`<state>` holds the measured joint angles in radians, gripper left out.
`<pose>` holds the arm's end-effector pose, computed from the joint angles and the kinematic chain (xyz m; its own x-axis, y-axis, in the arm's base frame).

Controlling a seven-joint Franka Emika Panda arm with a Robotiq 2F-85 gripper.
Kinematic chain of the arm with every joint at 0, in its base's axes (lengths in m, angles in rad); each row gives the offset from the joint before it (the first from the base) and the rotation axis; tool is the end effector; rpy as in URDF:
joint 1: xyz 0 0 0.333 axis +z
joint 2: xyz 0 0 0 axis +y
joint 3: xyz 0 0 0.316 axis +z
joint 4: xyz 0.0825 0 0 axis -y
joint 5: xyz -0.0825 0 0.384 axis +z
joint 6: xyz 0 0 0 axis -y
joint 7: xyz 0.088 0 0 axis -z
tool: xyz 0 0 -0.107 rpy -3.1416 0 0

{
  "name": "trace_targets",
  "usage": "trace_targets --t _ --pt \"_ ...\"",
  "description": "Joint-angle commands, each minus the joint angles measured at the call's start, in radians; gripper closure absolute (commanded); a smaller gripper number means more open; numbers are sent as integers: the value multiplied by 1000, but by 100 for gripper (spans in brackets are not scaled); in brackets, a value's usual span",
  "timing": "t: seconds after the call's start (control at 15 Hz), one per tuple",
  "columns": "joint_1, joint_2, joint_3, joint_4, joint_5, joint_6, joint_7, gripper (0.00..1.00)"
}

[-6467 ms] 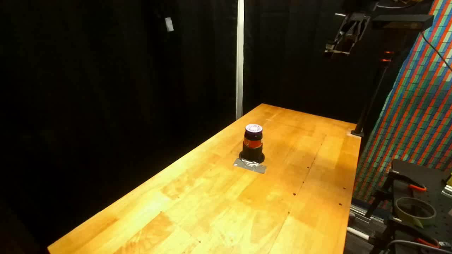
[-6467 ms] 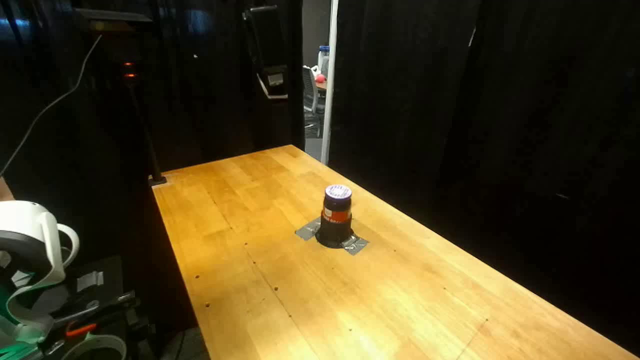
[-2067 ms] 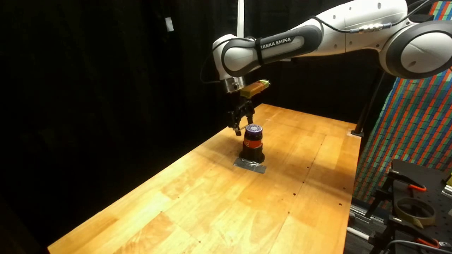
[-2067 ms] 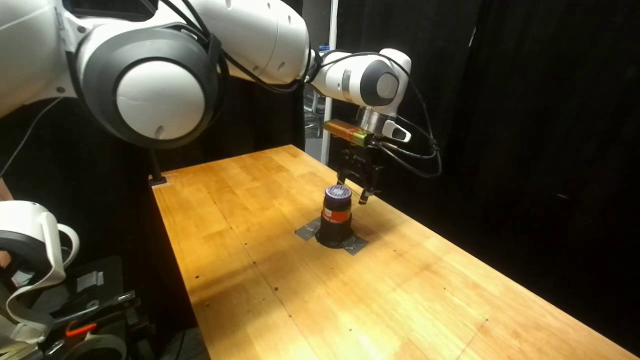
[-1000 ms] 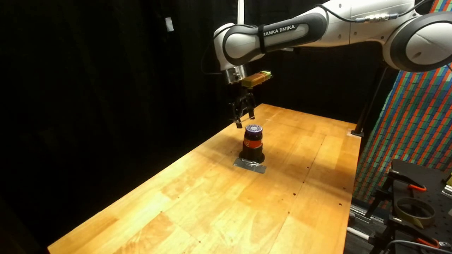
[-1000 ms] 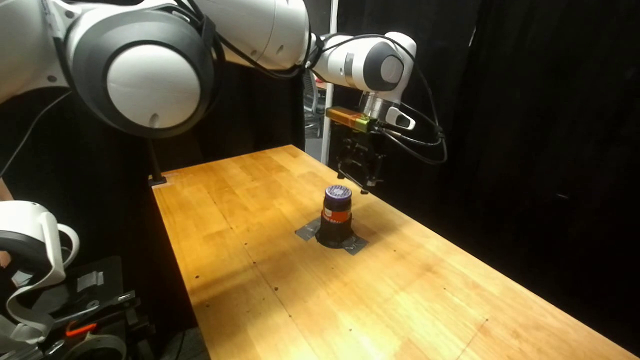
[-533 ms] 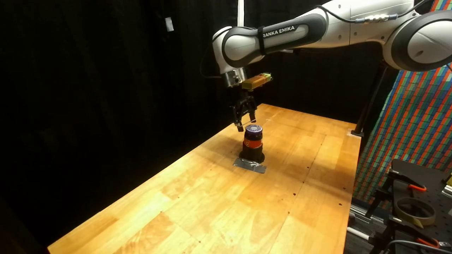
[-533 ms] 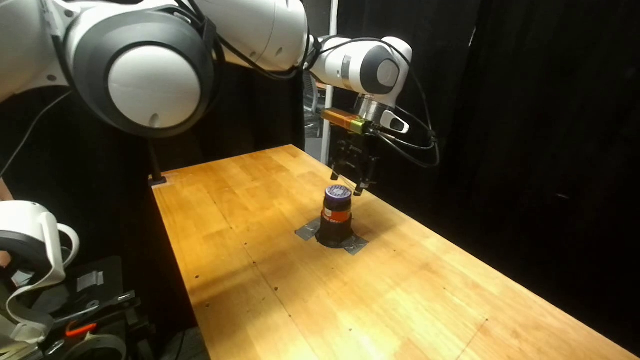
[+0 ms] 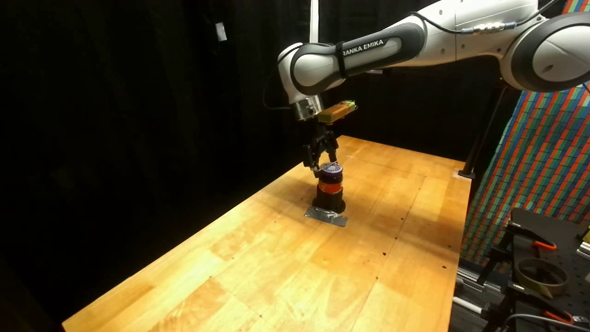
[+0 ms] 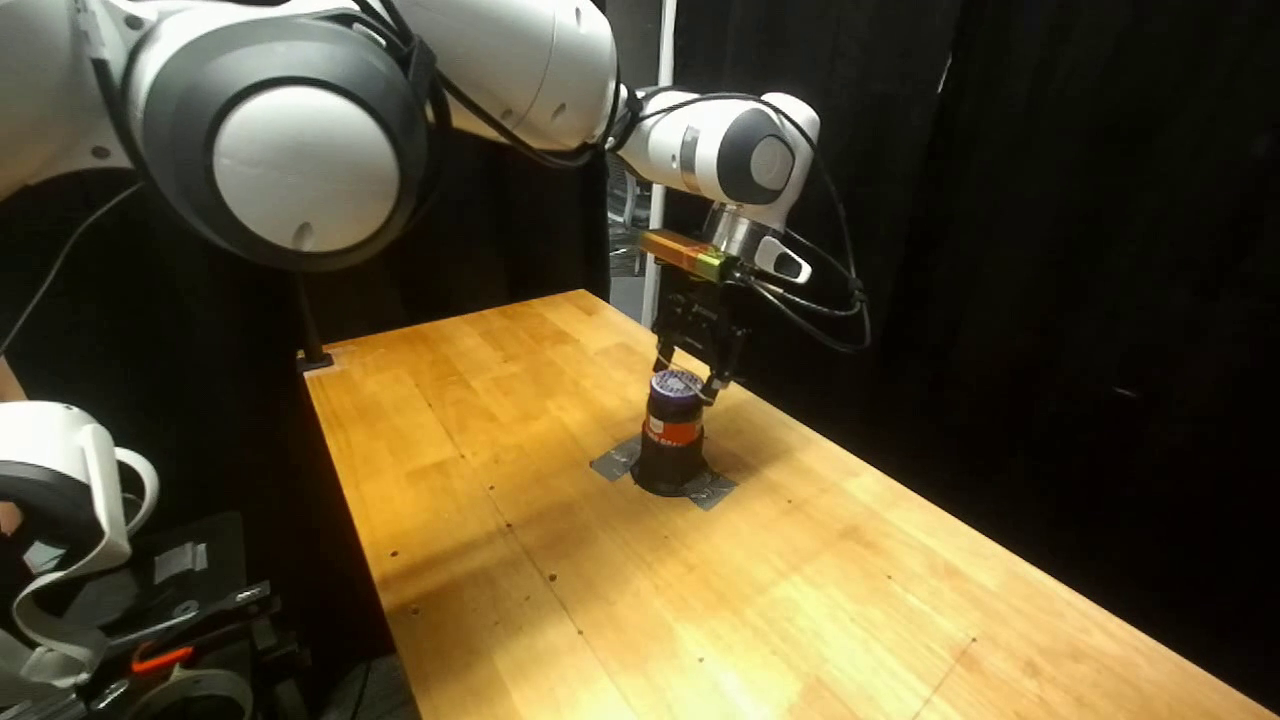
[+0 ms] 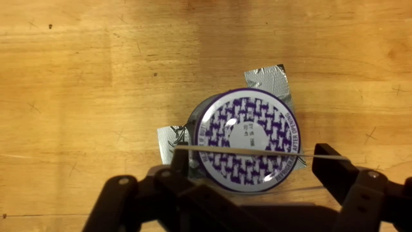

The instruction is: Put the elastic around the bottle

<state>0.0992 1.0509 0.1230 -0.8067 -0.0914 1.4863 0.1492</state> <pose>0.7412 0.1174 0.2595 0.9336 0.0313 -0.3570 0.0467 -0.9983 0.0346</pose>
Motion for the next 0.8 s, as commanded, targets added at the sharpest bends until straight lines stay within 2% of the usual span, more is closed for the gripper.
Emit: trace_targets --t 0.0,0.13,0.73 --pt "-12 -71 6 -100 2 14 -17 0" --pt "-19 -96 5 -146 3 37 -15 0" --pt "-43 -186 -14 -349 -10 276 11 0"
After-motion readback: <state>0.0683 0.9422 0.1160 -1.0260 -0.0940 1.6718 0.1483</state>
